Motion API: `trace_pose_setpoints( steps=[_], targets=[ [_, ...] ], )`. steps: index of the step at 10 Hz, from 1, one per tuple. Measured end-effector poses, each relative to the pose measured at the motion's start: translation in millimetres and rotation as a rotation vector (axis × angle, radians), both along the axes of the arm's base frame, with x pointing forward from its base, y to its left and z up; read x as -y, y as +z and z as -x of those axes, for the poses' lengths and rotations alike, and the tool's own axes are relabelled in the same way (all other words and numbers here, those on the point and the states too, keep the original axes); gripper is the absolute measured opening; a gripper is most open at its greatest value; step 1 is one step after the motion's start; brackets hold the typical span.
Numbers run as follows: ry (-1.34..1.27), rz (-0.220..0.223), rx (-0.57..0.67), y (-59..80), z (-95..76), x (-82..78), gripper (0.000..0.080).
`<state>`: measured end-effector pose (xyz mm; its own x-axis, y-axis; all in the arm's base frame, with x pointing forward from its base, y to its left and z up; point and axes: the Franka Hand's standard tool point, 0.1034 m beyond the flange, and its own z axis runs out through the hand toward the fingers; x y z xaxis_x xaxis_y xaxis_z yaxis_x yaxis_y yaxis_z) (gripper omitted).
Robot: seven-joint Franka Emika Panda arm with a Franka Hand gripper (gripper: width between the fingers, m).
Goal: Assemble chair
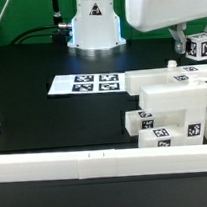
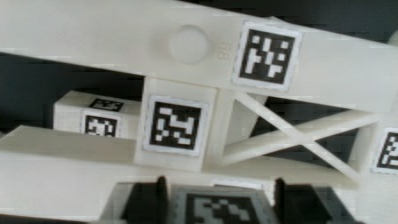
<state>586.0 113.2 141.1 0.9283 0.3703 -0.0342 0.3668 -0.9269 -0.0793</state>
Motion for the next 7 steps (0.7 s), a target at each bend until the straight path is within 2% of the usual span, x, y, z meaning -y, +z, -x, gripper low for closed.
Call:
trace_pose_setpoints(
  steps=[2, 4, 6, 7],
  targets=[
    [0.071, 0.016, -0.004, -5.2, 1.9, 5.9, 0.0282],
    [0.143, 0.030, -0.020, -13.0, -5.5, 11.5, 0.0282],
    [0.201, 0.058, -0.041, -16.5, -14.0, 12.3, 0.0282],
    [0.201, 0.057, -0.040, -16.4, -14.5, 12.0, 0.0282]
  ],
)
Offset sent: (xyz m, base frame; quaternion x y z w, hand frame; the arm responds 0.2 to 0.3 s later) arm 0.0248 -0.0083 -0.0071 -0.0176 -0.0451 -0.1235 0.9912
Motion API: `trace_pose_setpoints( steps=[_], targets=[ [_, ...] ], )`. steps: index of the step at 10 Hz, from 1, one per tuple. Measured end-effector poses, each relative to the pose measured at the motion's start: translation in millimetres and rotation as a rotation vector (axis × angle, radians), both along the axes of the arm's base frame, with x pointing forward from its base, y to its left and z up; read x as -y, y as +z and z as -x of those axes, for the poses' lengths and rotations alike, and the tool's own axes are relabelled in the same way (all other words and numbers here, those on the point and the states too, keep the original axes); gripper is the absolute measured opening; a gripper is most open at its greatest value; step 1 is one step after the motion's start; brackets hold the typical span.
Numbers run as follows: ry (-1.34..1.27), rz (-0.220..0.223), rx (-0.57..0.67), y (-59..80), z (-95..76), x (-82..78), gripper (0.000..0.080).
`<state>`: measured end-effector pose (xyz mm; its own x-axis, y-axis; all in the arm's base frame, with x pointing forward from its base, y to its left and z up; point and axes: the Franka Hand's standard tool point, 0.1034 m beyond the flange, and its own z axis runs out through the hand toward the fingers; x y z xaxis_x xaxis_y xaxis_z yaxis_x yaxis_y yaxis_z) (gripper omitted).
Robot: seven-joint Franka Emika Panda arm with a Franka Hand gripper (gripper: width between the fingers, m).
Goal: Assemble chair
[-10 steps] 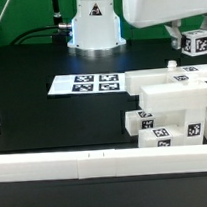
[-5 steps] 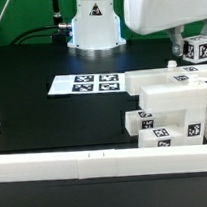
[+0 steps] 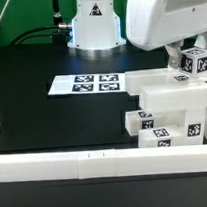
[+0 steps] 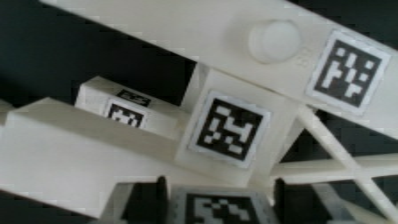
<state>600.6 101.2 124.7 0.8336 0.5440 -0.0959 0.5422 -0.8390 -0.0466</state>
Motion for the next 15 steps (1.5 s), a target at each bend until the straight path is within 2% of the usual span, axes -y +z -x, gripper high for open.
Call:
trace_pose_setpoints(
  steps=[12, 15],
  targets=[
    [-0.009, 0.000, 0.029, -1.2, -9.4, 1.3, 0.0282],
    [-0.021, -0.002, 0.033, 0.7, -0.3, 0.5, 0.0282]
  ],
)
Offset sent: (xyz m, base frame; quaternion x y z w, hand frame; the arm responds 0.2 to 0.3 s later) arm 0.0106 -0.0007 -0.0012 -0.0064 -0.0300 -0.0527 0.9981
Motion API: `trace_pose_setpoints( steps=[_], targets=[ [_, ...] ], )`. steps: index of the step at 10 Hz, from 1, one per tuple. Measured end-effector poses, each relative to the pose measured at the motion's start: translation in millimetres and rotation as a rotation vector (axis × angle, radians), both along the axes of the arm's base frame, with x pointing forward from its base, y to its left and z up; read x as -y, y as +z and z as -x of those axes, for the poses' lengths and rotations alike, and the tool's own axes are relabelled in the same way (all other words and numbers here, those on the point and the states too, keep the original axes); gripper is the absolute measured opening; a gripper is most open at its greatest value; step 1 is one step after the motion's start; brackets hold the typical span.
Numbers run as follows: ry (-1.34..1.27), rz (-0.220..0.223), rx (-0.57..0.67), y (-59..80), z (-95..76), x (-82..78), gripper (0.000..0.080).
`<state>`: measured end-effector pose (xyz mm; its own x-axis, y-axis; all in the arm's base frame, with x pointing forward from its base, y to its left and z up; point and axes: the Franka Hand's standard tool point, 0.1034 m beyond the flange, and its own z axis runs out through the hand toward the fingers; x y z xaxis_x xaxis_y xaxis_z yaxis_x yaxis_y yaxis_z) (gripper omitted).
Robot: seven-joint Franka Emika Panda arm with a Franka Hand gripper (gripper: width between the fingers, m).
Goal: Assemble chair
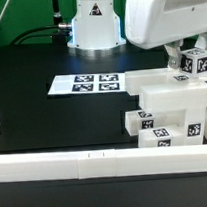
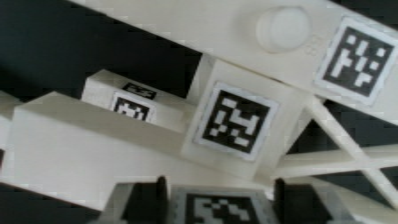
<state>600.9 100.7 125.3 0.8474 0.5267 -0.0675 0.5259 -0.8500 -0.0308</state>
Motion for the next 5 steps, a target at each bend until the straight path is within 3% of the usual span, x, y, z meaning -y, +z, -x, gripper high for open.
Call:
trace_pose_setpoints(
  steps=[5],
  targets=[
    [0.002, 0.000, -0.001, -3.0, -1.5, 2.6, 0.0282]
  ],
)
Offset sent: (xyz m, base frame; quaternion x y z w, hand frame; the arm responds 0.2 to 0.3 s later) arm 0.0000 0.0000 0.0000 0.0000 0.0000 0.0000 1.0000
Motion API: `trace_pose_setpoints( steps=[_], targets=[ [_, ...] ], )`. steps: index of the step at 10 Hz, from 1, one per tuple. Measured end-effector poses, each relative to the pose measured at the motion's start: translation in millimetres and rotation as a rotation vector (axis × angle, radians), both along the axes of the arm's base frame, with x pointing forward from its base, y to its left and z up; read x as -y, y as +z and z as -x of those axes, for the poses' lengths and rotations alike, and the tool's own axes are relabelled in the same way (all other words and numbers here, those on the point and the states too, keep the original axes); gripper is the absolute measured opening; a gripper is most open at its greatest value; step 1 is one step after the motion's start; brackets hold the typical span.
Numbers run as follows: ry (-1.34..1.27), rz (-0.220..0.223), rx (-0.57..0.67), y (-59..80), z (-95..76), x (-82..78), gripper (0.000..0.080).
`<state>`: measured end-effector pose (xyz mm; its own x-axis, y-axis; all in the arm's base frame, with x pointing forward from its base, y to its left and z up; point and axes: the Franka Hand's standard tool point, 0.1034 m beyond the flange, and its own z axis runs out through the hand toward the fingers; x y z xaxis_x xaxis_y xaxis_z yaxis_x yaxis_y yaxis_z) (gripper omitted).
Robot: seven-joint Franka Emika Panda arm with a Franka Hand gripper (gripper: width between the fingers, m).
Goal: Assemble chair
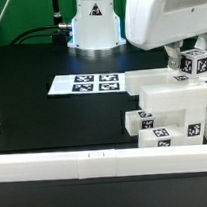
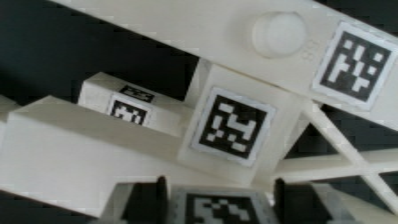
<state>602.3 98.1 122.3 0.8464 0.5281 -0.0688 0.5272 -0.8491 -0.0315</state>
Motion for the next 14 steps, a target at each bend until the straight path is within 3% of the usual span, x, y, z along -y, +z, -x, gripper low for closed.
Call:
trace_pose_setpoints(
  steps=[6, 9, 12, 14],
  targets=[
    [-0.002, 0.003, -0.005, -7.3, -0.9, -4.0, 0.0282],
    [-0.003, 0.000, -0.005, -7.6, -3.3, 12.3, 0.0282],
    [-0.007, 0.001, -0.006, -7.9, -3.5, 14.0, 0.0282],
    [-0.007, 0.001, -0.006, -8.0, -3.5, 14.3, 0.0605]
  ],
)
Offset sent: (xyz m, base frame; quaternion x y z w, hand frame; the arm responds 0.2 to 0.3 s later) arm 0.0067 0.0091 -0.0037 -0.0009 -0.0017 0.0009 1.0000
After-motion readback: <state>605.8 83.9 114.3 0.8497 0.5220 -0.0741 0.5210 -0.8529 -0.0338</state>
